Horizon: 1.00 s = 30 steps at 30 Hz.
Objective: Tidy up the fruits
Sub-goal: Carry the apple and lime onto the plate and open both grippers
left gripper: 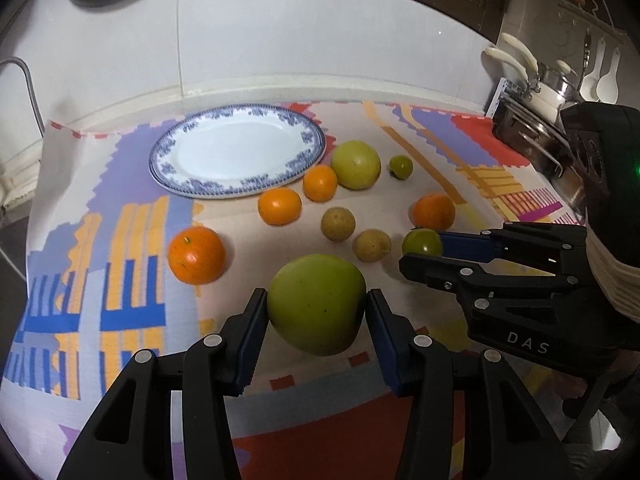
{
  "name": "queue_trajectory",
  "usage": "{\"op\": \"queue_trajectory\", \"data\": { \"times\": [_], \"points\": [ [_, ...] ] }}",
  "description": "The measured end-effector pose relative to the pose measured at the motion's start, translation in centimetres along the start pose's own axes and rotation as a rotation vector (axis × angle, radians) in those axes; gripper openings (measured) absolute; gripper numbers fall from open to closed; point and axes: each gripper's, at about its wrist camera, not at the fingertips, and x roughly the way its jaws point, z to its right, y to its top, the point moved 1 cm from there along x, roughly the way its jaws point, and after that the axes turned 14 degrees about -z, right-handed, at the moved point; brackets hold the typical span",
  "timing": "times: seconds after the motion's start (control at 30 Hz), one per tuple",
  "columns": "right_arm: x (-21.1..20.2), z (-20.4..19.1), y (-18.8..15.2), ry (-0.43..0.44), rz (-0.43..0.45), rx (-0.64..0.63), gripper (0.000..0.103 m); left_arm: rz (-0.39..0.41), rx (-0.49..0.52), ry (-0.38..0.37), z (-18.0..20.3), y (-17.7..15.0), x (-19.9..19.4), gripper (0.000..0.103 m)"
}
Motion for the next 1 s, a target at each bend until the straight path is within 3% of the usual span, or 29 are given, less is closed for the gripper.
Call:
{"op": "queue_trajectory", "data": {
  "times": [0.43, 0.7, 1.0],
  "points": [
    [-3.2, -0.8, 3.1, -0.025, 0.117, -0.003, 0.029, 0.121, 0.027, 0.080, -1.4, 3.3, -3.3, 0.049],
    [-4.2, -1.1, 7.0, -0.049, 0.176, -0.030, 0.029, 0.164, 0.045, 0.135, -3.2, 6.5, -3.8, 0.049],
    [-3.2, -0.9, 12.6, -0.080, 0.182, -0.065, 0.029, 0.170, 0.046, 0.164, -6.1, 10.4, -3.0, 0.049]
  ]
}}
